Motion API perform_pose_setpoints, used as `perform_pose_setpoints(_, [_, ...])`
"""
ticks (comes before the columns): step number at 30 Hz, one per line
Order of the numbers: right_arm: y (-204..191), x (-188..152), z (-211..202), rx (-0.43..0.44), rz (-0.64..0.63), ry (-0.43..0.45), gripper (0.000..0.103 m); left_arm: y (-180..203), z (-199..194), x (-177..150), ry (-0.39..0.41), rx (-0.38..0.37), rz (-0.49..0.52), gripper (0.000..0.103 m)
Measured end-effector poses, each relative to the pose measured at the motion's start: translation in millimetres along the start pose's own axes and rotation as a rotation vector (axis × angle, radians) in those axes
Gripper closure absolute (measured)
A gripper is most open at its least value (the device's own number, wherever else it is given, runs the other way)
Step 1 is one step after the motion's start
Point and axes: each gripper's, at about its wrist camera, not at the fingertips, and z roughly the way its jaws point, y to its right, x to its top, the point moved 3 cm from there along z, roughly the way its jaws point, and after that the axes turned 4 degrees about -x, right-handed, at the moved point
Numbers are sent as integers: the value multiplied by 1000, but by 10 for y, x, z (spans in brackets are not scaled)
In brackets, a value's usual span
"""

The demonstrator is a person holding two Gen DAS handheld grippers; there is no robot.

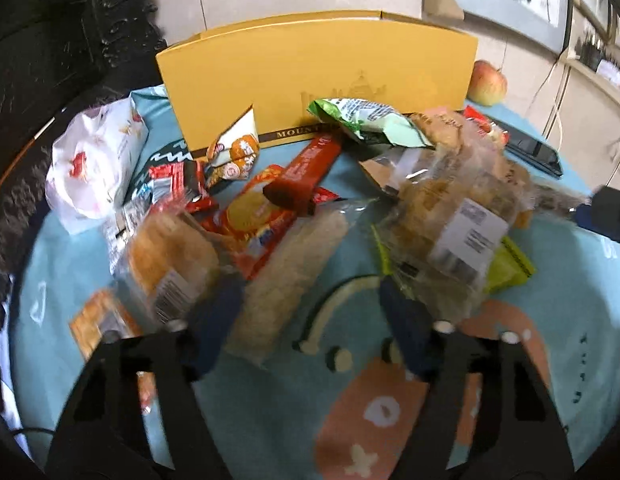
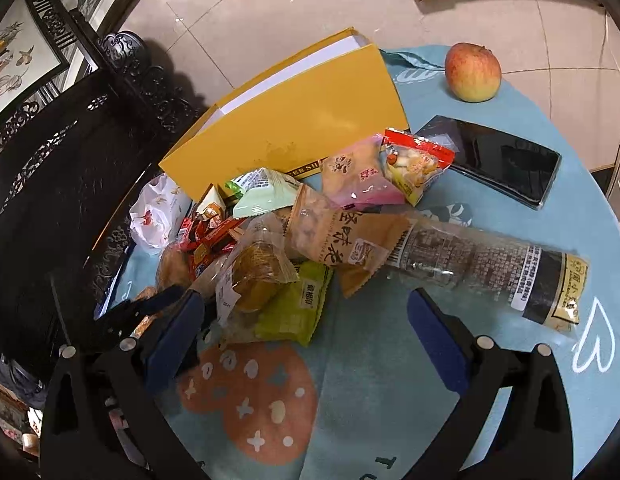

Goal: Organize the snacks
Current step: 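Reach to the pile and grasp a beige rice-cracker bar with the left tool, then carry the rice bar into the box with left tool while right drops a bread bag in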

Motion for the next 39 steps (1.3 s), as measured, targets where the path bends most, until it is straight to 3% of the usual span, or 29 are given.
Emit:
perform_pose_setpoints(1, [-11,-3,3,-1,-6,-1,1,-12,39,15,-16,4,3,58])
perform_pose_setpoints(2, [-18,-4,9,-1,-11,-3,1,-54,134,29,-56,7,-3,62])
perform_pose_setpoints(5, [-31,-18,18,-4,-25,-7,1,-203,207,40,-67,-66,-82,62])
perform_pose_setpoints(9, [-8,-15,29,-8,-17,-8,1,-179,240,60,-55,-46,-77,59])
perform_pose_setpoints(11, [1,-14,32,-10,-14,-7,1,-173,254,86,-62,-46,-88,62])
perform_pose_setpoints(13, [13,-6,38,-16,-15,-5,1,-137,243,104,-76,-30,-84,74])
perform_pose_setpoints(15, [31,7,39,-18,-13,-4,1,-97,192,70,-95,-18,-108,76])
perform_pose_setpoints(21, [80,-2,128,-47,-19,-18,1,55,-354,-134,19,-42,-107,76])
perform_pose_setpoints(26, [-112,-93,221,-61,-148,11,1,-91,-605,-279,94,-45,-171,75])
perform_pose_setpoints(29, [-325,-161,275,-92,-239,-1,1,-242,-561,-351,88,-56,-205,75])
perform_pose_setpoints(34, [-687,-110,429,-219,-428,30,1,-323,-450,-438,77,-97,-225,75])
perform_pose_setpoints(39, [-866,-140,827,-309,-592,-80,5,-350,-384,-467,75,-127,-235,75])
